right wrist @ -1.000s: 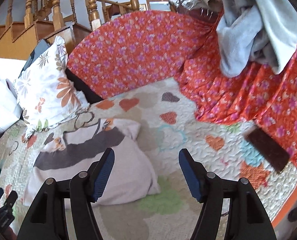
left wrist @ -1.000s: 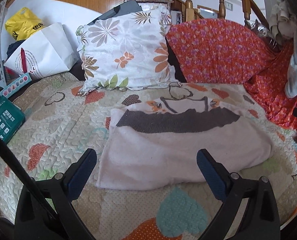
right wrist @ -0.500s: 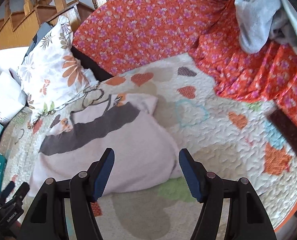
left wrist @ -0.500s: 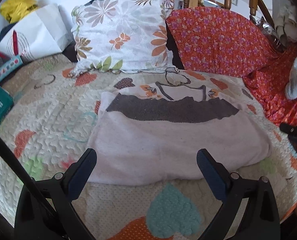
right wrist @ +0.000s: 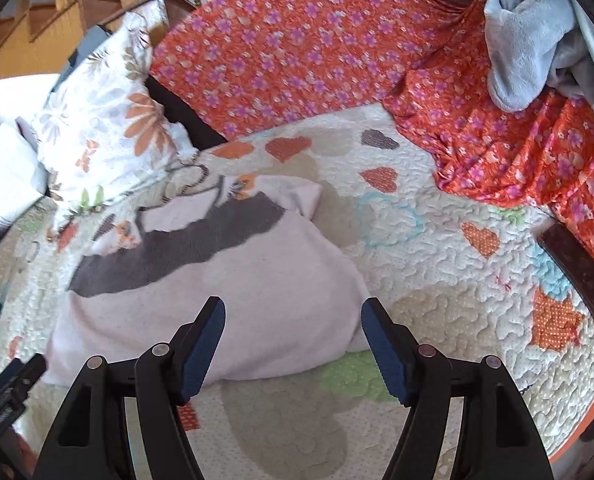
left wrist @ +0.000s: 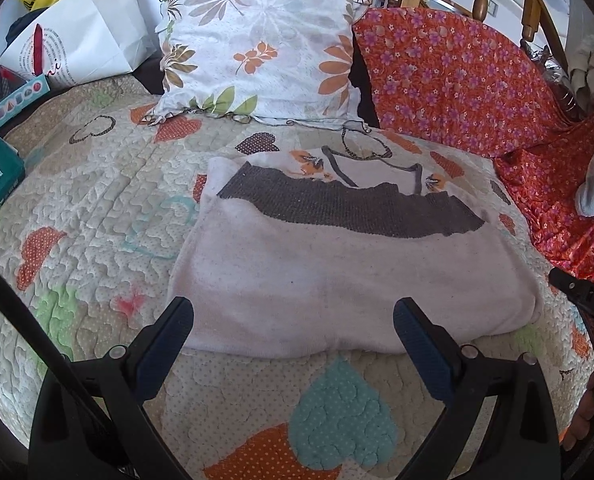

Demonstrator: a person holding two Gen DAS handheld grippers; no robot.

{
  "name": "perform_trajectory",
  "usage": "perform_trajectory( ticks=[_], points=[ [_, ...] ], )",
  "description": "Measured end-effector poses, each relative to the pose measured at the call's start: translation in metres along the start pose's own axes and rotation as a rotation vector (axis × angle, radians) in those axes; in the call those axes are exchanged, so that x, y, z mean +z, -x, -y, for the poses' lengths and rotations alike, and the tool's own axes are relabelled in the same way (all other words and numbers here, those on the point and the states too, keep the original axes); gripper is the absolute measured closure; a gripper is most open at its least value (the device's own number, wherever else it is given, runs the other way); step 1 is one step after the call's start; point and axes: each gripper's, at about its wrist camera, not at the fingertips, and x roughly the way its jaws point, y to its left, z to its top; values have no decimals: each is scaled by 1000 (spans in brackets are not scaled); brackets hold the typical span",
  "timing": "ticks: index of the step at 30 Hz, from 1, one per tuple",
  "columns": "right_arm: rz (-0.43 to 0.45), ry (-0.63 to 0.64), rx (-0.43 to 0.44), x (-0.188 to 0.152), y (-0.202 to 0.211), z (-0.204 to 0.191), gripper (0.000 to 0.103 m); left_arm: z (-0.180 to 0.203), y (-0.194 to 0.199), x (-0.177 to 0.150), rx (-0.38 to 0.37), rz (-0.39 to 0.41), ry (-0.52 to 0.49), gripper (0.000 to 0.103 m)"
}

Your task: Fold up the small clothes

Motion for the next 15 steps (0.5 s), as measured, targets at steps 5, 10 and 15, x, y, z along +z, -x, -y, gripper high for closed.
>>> perform_trajectory(
  ticks=[5,10,15],
  points=[
    [-41,-46,-74,-3,-21,13,28,1,-5,-1,-5,-21,2,3],
    [-88,-90,-96,-9,-30,27,28,3,-11,-5,-2,-47,-1,3],
    [-89,-65,-136,-12,-29,28,28,5,0,-4,4,-5,-31,3]
  ],
)
